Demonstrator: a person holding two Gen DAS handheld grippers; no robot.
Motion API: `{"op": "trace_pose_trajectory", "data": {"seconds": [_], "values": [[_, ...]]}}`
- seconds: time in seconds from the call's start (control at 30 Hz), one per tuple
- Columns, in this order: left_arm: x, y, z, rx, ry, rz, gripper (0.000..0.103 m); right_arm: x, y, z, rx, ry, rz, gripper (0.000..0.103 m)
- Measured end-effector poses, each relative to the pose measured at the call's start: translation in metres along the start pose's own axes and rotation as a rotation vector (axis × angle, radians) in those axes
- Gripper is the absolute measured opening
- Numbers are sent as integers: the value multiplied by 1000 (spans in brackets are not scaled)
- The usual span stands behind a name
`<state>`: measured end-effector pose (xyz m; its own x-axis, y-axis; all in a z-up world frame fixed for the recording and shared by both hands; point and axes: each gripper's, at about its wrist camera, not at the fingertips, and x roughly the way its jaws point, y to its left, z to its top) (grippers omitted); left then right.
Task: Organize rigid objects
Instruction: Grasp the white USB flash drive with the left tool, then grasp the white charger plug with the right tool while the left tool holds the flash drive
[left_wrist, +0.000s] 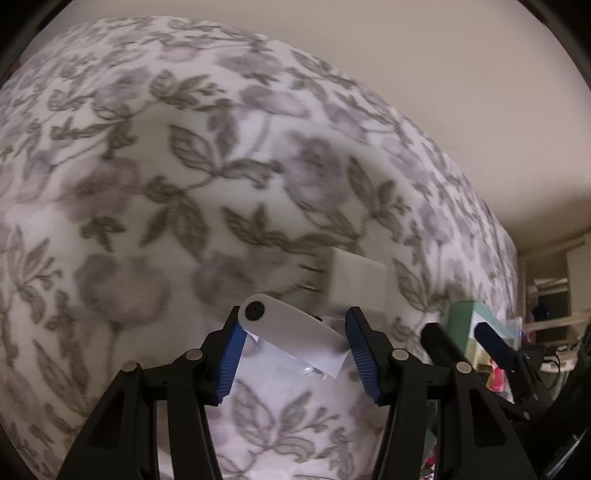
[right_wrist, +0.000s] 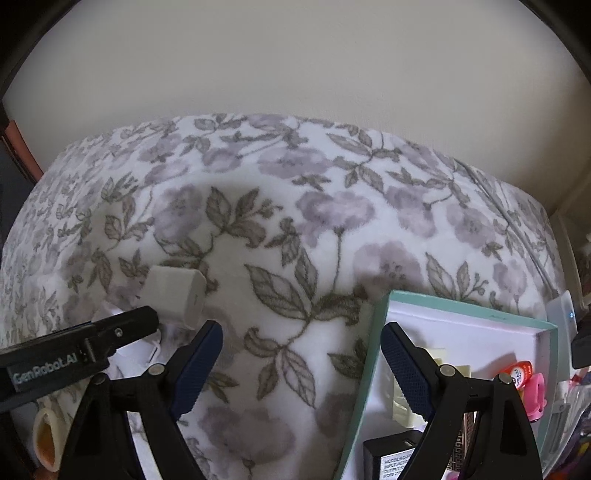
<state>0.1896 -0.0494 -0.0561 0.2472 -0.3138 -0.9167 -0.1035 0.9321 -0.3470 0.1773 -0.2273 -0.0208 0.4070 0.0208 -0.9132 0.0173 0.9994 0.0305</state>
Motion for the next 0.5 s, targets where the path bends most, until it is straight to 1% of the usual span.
{"op": "trace_pose_trajectory", "data": {"seconds": [0.17,0.27,0.5], "values": [[-7,16,4,-42,-27,41,57,2,22,8,-50,-14,10,90],[-11,28,6,-71,-44,76,57,7,36,12,-78,-16,34,90],[-25,55,10,-140,-87,122,57,24,57,19,-45,3,120,90]]}}
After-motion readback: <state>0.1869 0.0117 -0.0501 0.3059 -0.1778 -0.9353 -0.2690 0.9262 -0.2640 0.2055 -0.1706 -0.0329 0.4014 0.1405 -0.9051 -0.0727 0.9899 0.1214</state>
